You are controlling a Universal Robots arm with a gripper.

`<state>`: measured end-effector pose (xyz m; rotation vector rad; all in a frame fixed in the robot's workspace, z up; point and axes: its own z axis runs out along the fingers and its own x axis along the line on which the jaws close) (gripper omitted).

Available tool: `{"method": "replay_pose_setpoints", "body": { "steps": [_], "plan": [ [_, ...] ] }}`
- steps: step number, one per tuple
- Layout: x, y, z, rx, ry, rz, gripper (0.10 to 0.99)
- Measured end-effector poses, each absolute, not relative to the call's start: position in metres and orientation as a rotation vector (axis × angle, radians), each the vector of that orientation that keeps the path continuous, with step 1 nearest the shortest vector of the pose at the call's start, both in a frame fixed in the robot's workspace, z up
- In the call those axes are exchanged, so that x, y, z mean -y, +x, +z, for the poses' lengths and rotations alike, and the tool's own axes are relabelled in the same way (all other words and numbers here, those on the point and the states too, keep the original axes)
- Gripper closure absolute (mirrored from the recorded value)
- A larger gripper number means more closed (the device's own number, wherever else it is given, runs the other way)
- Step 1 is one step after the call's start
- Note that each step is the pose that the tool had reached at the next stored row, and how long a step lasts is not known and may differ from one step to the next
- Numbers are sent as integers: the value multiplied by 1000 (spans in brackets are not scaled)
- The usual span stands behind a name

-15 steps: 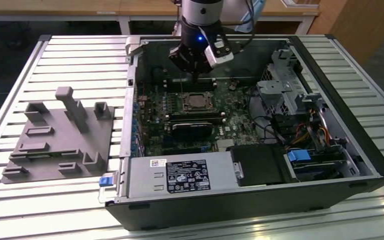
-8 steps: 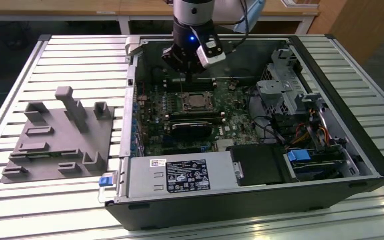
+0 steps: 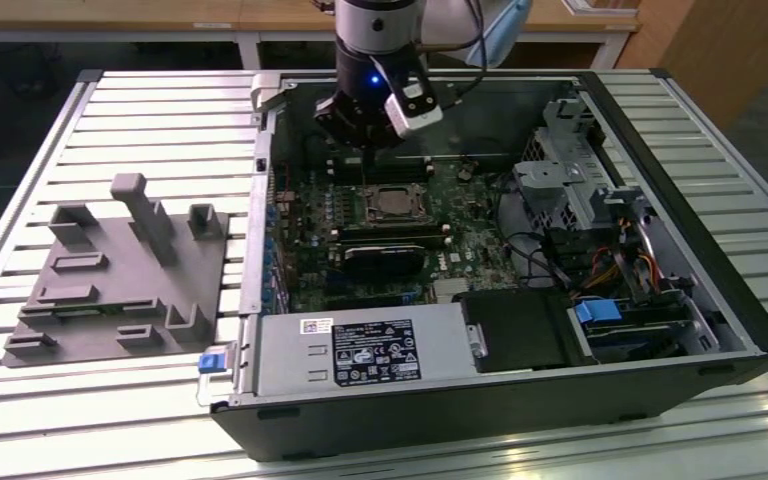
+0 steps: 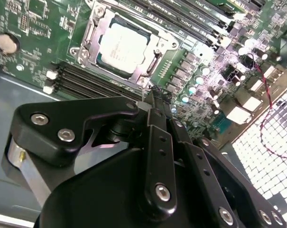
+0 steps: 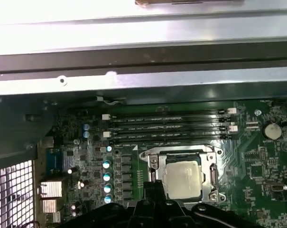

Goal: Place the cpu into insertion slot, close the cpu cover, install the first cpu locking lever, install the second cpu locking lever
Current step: 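Install the first cpu locking lever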

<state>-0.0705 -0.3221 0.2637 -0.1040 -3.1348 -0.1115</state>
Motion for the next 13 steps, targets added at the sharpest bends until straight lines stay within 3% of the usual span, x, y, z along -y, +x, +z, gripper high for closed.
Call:
{"method": "replay_pose_setpoints", "body": {
  "steps": [13],
  "plan": [
    [312,-87,259,3135,-73,-113,980]
  ]
}}
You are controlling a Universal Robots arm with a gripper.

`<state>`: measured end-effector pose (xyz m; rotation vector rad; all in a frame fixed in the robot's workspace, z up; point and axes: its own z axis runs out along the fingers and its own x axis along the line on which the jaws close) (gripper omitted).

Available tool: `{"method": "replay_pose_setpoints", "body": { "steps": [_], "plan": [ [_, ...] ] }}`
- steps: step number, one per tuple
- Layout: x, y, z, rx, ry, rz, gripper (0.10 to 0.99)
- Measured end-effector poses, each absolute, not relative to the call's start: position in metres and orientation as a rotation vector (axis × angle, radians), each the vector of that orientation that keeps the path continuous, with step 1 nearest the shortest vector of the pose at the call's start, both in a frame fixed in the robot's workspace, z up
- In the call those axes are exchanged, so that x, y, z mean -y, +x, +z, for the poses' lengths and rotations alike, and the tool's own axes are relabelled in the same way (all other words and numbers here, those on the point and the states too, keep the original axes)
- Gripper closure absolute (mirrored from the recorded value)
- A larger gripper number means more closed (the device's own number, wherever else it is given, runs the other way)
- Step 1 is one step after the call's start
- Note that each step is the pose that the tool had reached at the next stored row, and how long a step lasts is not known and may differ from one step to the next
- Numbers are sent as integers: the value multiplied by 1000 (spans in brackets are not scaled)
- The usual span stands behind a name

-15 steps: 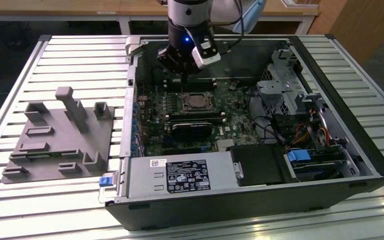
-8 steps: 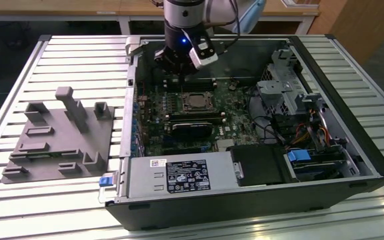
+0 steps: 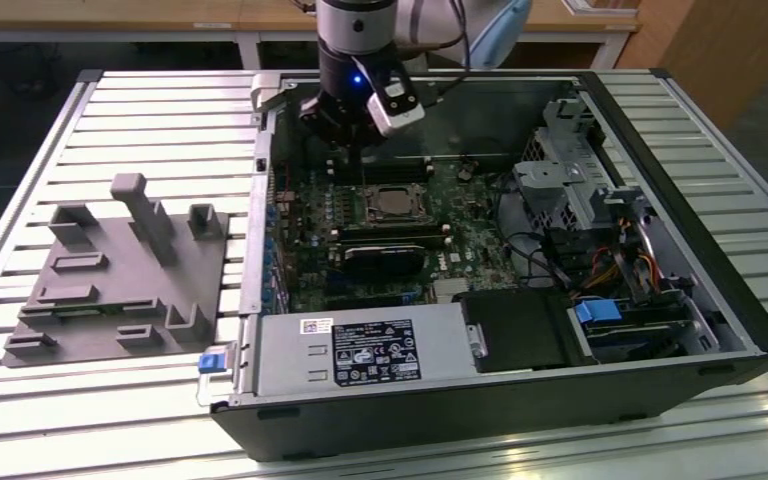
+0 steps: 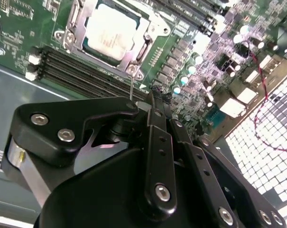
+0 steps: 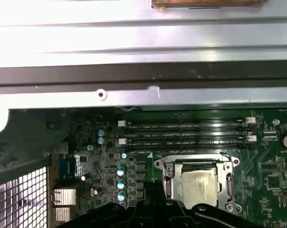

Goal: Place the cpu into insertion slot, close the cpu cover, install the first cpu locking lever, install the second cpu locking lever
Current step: 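Install the first cpu locking lever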

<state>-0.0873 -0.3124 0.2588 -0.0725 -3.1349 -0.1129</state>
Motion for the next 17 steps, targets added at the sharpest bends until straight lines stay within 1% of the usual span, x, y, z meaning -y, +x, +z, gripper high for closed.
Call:
{"method": "replay_pose_setpoints", "body": {
  "steps": [17],
  "plan": [
    [295,-81,255,3135,-63,-113,980]
  ]
}}
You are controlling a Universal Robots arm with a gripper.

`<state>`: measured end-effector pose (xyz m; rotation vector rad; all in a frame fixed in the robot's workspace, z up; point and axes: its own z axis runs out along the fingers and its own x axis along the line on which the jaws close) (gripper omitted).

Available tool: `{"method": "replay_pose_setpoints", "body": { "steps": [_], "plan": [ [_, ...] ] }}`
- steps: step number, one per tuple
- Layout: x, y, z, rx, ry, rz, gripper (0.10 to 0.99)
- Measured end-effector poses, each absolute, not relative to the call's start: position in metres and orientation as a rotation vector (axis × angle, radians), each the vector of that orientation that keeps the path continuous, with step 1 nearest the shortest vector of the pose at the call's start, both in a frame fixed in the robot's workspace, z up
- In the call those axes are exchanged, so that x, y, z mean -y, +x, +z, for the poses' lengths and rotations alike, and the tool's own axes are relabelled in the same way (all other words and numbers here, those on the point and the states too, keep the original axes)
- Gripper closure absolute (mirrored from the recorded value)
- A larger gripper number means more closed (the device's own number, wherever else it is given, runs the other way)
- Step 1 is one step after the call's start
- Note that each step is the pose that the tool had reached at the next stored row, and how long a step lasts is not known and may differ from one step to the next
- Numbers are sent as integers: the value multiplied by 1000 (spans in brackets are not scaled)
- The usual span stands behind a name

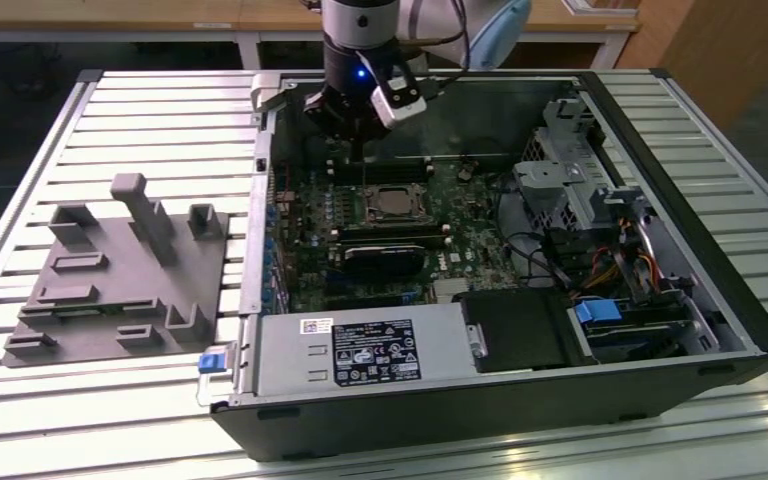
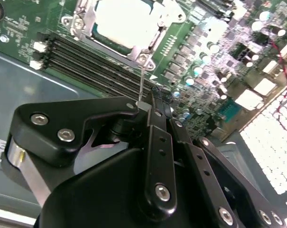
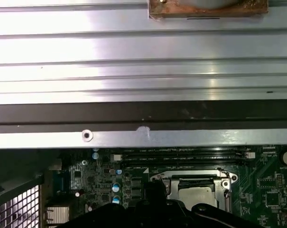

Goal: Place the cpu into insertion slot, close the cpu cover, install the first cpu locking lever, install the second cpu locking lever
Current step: 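Install the first cpu locking lever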

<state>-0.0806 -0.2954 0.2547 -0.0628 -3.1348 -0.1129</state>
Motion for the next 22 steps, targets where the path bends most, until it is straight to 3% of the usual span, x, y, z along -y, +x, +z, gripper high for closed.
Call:
{"method": "replay_pose_setpoints", "body": {
  "steps": [22],
  "plan": [
    [294,-57,240,3156,-34,-156,980]
  ]
}}
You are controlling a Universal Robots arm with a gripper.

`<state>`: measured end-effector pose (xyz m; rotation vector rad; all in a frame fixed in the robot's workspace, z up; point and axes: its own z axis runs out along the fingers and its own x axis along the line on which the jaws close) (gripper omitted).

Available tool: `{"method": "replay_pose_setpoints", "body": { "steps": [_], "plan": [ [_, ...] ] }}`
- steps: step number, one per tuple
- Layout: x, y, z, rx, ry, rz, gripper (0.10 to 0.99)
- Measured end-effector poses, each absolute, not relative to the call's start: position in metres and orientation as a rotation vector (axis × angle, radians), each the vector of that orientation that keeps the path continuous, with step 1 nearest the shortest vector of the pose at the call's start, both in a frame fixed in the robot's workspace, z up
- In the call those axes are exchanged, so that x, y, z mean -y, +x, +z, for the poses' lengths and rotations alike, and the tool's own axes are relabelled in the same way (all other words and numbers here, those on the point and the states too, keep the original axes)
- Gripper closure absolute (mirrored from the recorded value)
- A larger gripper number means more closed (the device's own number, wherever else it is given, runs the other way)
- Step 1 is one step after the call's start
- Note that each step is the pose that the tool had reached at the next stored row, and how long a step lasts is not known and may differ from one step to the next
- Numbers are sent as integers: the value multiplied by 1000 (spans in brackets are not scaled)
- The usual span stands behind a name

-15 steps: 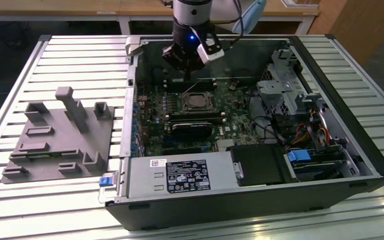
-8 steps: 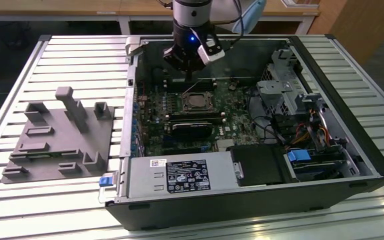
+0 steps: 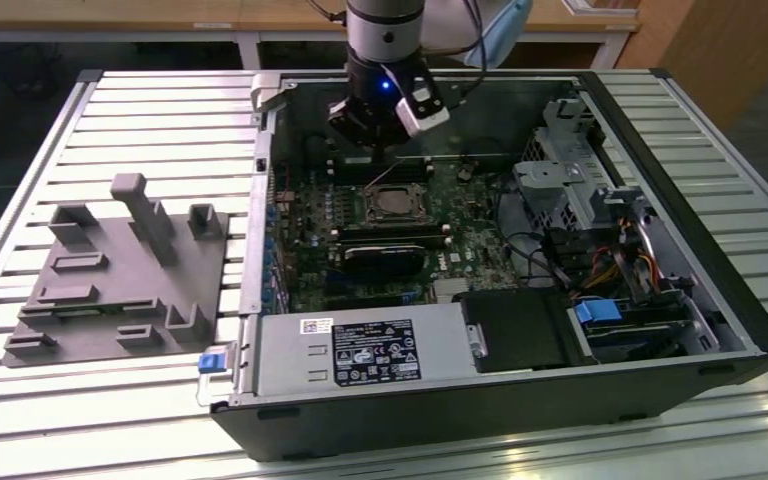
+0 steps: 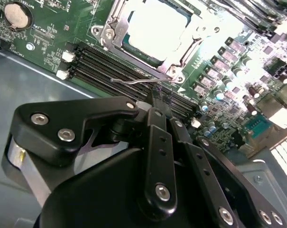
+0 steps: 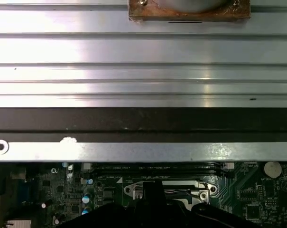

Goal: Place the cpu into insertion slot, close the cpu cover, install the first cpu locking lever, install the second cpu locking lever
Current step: 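Install the first cpu locking lever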

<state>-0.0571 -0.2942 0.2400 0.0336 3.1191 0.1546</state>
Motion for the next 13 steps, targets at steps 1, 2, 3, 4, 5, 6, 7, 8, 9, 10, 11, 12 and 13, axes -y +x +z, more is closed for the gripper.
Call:
{"method": "replay_pose_setpoints", "body": {
  "steps": [1,2,3,4,5,6,7,8,9,10,11,12,13],
  "plan": [
    [294,-57,239,-3119,31,155,980],
    [294,-57,239,-3117,26,155,980],
    [294,-57,238,-3115,22,155,980],
    [294,-56,238,-3114,20,155,980],
    [294,-55,237,-3114,19,155,980],
    [293,-55,236,-3114,18,154,980],
    [293,-54,236,-3114,17,155,980],
    [293,-53,235,-3114,17,155,980],
    [292,-52,235,-3114,15,155,980],
    [292,-52,234,-3114,14,155,980],
    [292,-51,234,-3114,14,155,980],
    [292,-51,233,-3114,12,155,980],
    [291,-50,233,-3114,10,155,980]
  ]
}}
